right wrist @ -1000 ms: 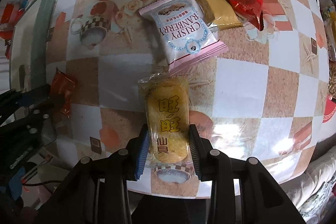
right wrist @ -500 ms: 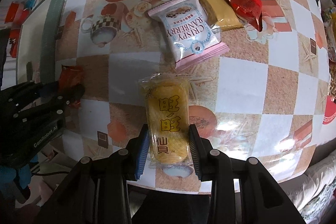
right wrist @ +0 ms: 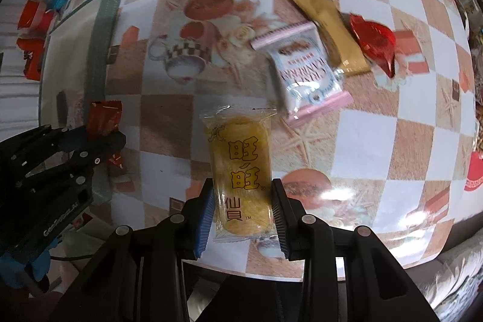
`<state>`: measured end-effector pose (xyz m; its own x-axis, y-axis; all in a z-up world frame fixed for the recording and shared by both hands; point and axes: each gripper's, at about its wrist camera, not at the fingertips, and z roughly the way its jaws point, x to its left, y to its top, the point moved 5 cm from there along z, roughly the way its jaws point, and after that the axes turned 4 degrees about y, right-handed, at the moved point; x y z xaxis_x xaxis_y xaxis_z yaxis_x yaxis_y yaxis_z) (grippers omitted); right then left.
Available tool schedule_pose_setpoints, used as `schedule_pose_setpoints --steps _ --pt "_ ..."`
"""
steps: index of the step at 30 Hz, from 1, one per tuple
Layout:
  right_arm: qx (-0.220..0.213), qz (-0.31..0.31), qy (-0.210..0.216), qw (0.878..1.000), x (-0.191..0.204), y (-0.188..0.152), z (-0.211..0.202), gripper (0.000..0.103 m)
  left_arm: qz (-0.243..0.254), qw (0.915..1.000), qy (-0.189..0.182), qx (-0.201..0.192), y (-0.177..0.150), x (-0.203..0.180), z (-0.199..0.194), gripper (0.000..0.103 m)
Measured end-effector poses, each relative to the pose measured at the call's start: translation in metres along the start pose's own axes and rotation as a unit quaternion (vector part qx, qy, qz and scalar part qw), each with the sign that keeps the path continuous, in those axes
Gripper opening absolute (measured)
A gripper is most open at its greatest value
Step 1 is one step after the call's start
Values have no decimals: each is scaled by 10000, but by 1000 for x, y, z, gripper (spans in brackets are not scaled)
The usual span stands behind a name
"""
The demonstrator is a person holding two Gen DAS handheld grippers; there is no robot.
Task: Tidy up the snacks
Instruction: 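Carry the red packet and yellow cracker over the white tray with both tools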
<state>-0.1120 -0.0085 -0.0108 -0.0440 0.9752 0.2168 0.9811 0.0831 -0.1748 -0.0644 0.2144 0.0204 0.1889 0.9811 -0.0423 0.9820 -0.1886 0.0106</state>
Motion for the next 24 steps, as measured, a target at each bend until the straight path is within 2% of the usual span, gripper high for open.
schedule_pose_setpoints --steps 5,11,17,24 --pt "-42 -173 -25 9998 19 10 -9 38 -180 9997 5 -188 4 15 -22 28" --pt "-92 -431 -84 9990 46 23 -15 38 -442 9983 -14 -376 -6 51 -33 28" --pt "-168 -724 -121 9972 82 37 -26 38 -714 9960 25 -545 -10 63 -33 28" --pt "-170 -1078 -154 9939 97 57 -17 38 -1020 9928 43 -628 -14 89 -37 28"
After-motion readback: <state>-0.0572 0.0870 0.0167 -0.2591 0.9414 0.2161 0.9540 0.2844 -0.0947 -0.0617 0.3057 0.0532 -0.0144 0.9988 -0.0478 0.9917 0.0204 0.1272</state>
